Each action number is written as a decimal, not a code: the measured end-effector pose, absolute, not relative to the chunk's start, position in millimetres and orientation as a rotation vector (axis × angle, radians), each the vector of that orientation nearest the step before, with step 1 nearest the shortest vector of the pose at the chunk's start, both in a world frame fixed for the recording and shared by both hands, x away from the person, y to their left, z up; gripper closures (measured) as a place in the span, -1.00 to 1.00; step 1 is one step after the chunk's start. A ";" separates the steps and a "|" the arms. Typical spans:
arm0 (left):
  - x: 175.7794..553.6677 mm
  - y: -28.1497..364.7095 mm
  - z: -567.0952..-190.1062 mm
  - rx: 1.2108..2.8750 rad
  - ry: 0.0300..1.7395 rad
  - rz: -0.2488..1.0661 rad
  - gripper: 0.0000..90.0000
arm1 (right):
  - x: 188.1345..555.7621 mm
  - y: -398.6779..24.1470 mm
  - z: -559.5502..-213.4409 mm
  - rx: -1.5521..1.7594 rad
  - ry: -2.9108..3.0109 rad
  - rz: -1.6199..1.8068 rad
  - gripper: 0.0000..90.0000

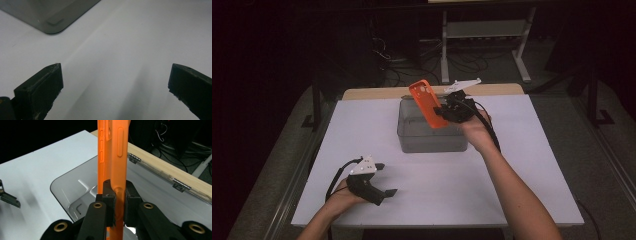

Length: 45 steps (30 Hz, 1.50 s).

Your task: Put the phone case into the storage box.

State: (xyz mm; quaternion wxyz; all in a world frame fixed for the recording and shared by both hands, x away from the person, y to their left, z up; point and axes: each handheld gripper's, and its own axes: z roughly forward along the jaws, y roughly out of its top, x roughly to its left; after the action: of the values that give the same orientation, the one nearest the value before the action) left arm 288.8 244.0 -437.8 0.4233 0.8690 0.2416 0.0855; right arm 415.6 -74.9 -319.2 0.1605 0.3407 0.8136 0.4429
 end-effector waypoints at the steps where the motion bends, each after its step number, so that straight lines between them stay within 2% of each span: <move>1: 288.9 244.1 -437.7 2.175 0.605 0.214 -1.00 | 416.5 -74.5 -319.9 0.973 2.326 1.261 0.80; 21: 288.9 244.3 -438.0 2.176 0.606 0.215 -1.00 | 435.6 -63.2 -338.9 1.015 2.423 1.110 0.80; 45: 289.2 244.4 -438.4 2.174 0.609 0.212 -1.00 | 449.9 -47.3 -343.0 1.038 2.578 0.838 0.80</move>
State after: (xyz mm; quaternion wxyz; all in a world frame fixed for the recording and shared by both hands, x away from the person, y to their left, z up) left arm 289.2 244.4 -438.4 0.4232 0.8687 0.2432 0.0846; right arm 449.9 -47.3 -343.0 0.1191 0.3550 0.8818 0.2867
